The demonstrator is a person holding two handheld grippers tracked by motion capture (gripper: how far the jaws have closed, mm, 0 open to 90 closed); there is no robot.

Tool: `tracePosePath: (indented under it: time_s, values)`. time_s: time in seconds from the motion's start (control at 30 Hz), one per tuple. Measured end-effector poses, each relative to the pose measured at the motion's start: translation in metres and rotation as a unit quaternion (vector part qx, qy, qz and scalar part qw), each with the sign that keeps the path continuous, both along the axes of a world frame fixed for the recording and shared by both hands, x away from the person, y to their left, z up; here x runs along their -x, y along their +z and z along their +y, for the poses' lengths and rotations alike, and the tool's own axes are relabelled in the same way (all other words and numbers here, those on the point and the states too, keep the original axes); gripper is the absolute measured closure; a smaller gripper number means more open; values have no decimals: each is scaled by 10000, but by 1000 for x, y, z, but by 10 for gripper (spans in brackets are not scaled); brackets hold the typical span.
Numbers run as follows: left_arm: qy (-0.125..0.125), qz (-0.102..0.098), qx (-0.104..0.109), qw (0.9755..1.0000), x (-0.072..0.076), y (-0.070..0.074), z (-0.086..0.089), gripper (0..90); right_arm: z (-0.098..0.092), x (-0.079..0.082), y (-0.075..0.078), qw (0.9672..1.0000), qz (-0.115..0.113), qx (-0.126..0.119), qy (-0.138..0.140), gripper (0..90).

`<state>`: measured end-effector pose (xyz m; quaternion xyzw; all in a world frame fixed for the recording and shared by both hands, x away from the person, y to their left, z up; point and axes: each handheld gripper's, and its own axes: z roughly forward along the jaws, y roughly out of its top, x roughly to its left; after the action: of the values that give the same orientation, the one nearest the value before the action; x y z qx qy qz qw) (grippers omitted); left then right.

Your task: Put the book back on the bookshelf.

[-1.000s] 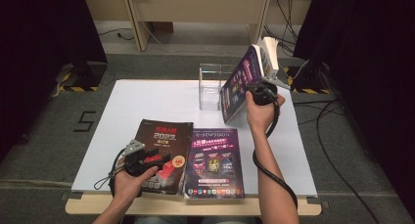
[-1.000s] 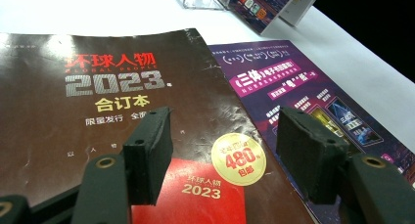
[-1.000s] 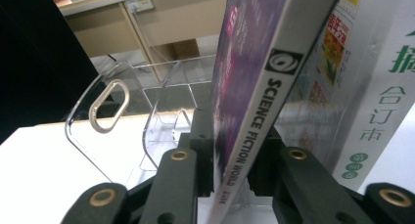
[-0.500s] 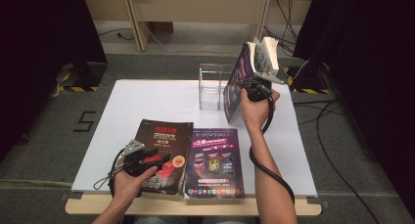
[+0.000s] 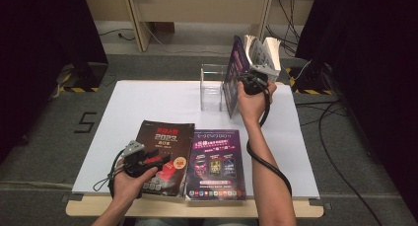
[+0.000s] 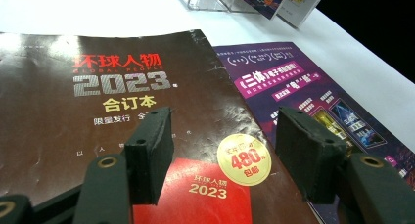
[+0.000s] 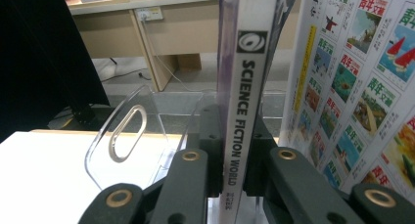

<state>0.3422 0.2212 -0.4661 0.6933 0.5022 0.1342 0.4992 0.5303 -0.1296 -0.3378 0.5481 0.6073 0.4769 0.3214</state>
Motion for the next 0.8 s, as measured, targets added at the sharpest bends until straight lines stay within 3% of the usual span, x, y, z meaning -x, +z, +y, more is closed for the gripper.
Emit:
tracePosePath:
  time_s: [0.23, 0.8]
  values:
    - [-11, 11, -9, 10000, 0, -1, -1, 385, -4, -6, -9, 9999, -15, 23, -162, 830]
    - [-60, 18, -15, 10000, 1, -2, -4, 386, -13, -3, -16, 9989, -72, 118, -448, 811]
